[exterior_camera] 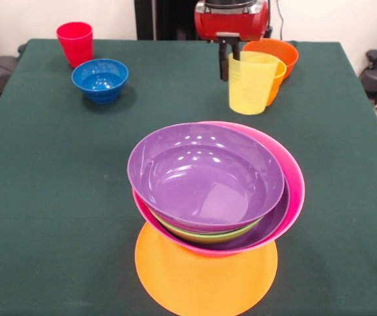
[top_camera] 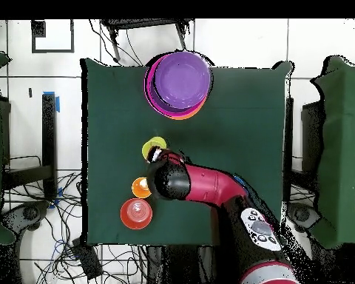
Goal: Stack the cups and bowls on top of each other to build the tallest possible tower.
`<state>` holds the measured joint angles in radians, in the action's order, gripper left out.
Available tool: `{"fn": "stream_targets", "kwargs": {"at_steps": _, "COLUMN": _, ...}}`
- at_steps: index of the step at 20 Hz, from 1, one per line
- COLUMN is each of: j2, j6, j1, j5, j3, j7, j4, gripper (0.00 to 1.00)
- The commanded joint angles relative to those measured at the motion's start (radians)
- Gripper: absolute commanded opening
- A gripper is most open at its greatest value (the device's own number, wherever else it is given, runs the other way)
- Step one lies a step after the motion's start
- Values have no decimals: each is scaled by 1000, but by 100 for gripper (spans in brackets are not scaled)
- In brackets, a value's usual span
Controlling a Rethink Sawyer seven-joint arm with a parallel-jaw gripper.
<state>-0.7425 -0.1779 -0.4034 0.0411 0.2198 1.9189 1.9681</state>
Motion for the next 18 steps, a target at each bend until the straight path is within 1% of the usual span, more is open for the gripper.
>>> {"fn": "stream_targets", "kwargs": {"at_steps": 1, "j2": 3, "j6": -181, "j1": 27, "j5": -61, "j3": 50, "j7": 91, "j4": -134, "gripper": 0}}
{"fn": "stream_targets", "kwargs": {"at_steps": 5, "j2": 1, "j6": -268, "j1": 52, "j5": -75, "j3": 14, "j7": 93, "j4": -219, "gripper": 0}}
{"fn": "stream_targets", "kwargs": {"at_steps": 9, "j2": 7, "j6": -379, "j1": 73, "j5": -83, "j3": -10, "j7": 104, "j4": -304, "gripper": 0}}
{"fn": "stream_targets", "kwargs": {"at_steps": 10, "j2": 8, "j6": -419, "j1": 79, "j5": -88, "j3": -16, "j7": 111, "j4": -325, "gripper": 0}}
{"fn": "stream_targets", "kwargs": {"at_steps": 13, "j2": 5, "j6": -508, "j1": 93, "j5": -94, "j3": -29, "j7": 129, "j4": -369, "gripper": 0}}
{"fn": "stream_targets", "kwargs": {"at_steps": 15, "j2": 11, "j6": -541, "j1": 97, "j5": -96, "j3": -30, "j7": 130, "j4": -401, "gripper": 0}}
{"fn": "stream_targets", "kwargs": {"at_steps": 18, "j2": 24, "j6": -559, "j1": 98, "j5": -97, "j3": -32, "j7": 132, "j4": -427, "gripper": 0}}
